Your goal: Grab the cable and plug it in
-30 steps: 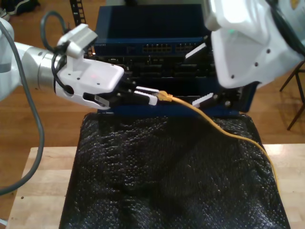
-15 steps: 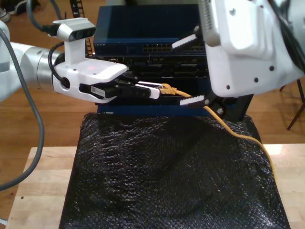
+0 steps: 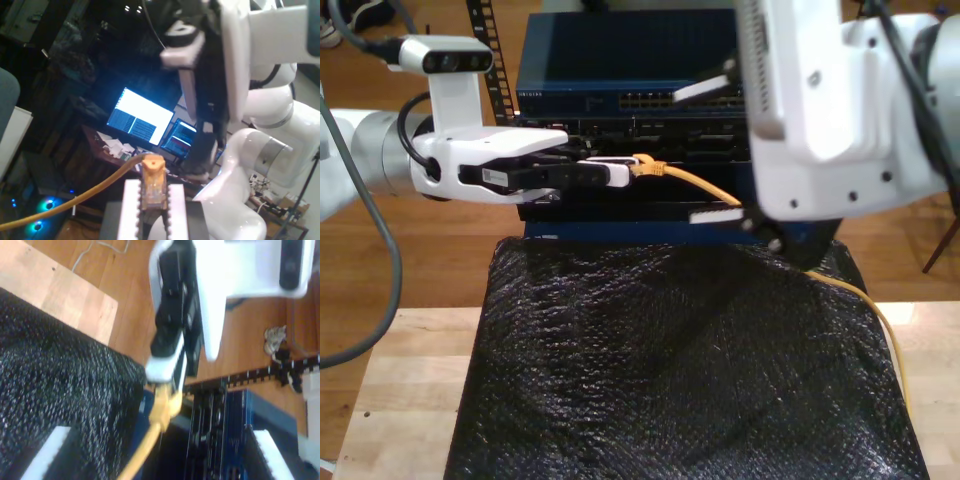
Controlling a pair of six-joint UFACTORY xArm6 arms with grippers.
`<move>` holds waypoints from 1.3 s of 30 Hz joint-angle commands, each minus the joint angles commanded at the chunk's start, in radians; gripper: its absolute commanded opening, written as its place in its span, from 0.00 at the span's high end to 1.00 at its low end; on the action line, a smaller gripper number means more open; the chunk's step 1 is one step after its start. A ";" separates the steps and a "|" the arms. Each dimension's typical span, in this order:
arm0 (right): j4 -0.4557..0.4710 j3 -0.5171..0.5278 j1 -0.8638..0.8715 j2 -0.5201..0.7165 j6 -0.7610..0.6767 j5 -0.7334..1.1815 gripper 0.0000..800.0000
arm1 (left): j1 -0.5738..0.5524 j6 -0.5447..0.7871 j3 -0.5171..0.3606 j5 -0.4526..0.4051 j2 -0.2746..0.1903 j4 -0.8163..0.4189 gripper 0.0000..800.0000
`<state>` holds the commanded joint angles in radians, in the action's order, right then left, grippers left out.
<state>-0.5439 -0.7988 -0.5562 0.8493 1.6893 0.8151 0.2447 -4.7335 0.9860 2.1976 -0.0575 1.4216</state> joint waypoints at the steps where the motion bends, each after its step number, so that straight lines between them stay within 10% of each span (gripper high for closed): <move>1: 0.000 0.000 -0.009 0.000 0.002 -0.009 0.04 | 0.000 -0.005 0.000 0.006 0.000 0.002 1.00; 39: -0.003 0.044 -0.121 0.009 0.064 -0.163 0.18 | 0.000 -0.057 -0.035 0.160 0.023 0.083 1.00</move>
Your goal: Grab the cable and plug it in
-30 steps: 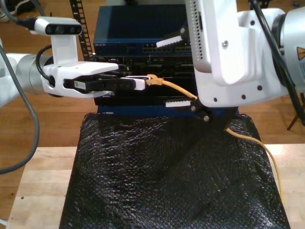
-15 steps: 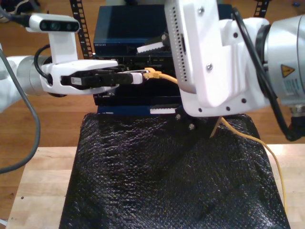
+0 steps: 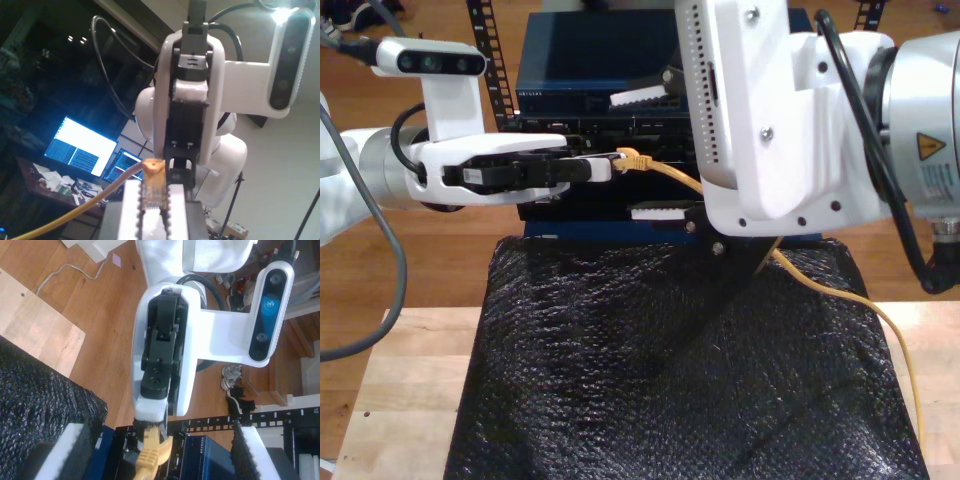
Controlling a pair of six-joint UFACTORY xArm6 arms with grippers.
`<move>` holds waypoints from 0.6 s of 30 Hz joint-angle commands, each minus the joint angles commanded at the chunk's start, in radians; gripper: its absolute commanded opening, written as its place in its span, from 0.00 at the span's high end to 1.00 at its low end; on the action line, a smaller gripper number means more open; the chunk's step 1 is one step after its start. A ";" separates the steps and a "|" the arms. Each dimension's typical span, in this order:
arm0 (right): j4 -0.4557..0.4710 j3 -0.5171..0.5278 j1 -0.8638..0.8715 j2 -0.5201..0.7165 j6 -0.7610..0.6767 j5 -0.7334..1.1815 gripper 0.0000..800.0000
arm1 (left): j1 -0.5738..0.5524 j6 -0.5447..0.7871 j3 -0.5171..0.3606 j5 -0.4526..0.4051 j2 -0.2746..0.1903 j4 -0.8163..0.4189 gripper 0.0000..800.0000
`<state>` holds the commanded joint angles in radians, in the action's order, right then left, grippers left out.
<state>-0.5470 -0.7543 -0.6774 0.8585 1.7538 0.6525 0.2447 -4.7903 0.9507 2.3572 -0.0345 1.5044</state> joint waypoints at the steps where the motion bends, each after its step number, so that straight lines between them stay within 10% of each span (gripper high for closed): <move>1: 0.000 0.002 0.000 0.000 0.000 0.000 0.18 | 0.000 0.000 0.000 0.003 0.000 0.006 1.00; 18: -0.003 0.000 0.000 -0.002 -0.008 -0.002 0.49 | -0.002 -0.002 -0.002 0.026 0.017 0.021 1.00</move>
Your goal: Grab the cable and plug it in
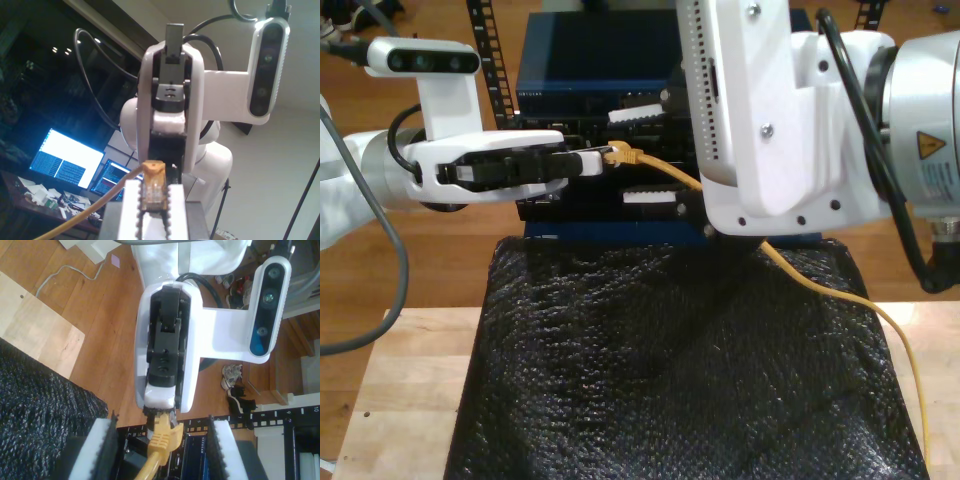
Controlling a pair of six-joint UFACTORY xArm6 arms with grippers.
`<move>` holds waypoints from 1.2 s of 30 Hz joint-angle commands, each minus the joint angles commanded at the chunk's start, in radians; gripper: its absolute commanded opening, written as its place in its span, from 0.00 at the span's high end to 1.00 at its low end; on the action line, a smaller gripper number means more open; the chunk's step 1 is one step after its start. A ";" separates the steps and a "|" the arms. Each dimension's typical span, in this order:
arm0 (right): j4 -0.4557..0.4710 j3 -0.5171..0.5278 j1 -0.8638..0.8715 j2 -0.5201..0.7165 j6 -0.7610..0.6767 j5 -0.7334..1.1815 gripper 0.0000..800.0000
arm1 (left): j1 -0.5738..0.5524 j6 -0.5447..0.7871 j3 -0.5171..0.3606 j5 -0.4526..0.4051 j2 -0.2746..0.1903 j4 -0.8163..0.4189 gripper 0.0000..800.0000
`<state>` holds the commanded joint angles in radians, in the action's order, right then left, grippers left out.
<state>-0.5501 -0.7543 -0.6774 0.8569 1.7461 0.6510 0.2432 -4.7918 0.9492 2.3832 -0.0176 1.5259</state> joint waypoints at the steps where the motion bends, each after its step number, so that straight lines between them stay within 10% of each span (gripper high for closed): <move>1: 0.000 0.000 0.000 0.000 0.000 0.000 0.50 | 0.002 0.000 0.000 0.003 0.000 -0.002 1.00; 36: 0.000 0.000 0.000 0.002 0.000 0.000 0.67 | -0.005 0.002 0.002 0.015 0.002 0.000 0.99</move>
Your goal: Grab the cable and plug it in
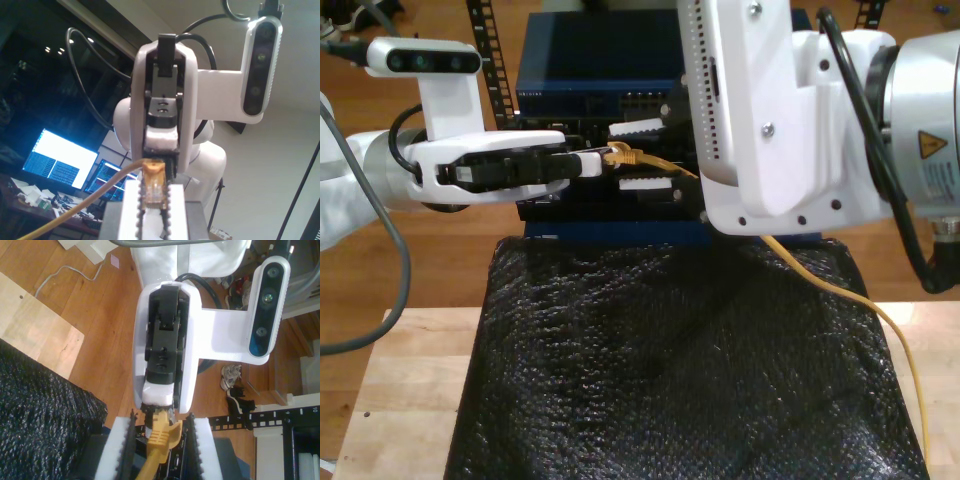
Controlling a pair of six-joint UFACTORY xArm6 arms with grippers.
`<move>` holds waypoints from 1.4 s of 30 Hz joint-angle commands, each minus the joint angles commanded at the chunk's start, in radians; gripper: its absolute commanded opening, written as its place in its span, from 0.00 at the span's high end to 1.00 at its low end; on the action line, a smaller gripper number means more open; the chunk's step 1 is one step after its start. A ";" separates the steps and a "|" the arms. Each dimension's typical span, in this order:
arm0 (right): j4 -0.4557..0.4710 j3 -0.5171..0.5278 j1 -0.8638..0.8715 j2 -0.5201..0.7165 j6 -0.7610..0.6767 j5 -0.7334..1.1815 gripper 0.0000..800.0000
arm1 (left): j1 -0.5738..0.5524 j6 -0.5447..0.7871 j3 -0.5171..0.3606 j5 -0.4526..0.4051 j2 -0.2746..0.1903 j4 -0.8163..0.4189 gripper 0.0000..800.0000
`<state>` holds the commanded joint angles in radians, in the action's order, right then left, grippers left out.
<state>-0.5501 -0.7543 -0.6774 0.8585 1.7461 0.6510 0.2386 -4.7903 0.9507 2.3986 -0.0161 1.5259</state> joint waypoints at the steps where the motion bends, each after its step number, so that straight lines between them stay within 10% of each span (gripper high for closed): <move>1: 0.000 0.000 0.000 0.000 0.000 0.000 0.67 | 0.000 0.000 0.000 0.002 0.000 0.000 0.99; 42: -0.021 0.002 0.000 0.008 0.000 0.000 0.74 | 0.000 0.000 0.000 0.014 0.000 0.002 0.99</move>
<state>-0.5715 -0.7528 -0.6774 0.8661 1.7461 0.6510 0.2386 -4.7903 0.9507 2.4124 -0.0161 1.5275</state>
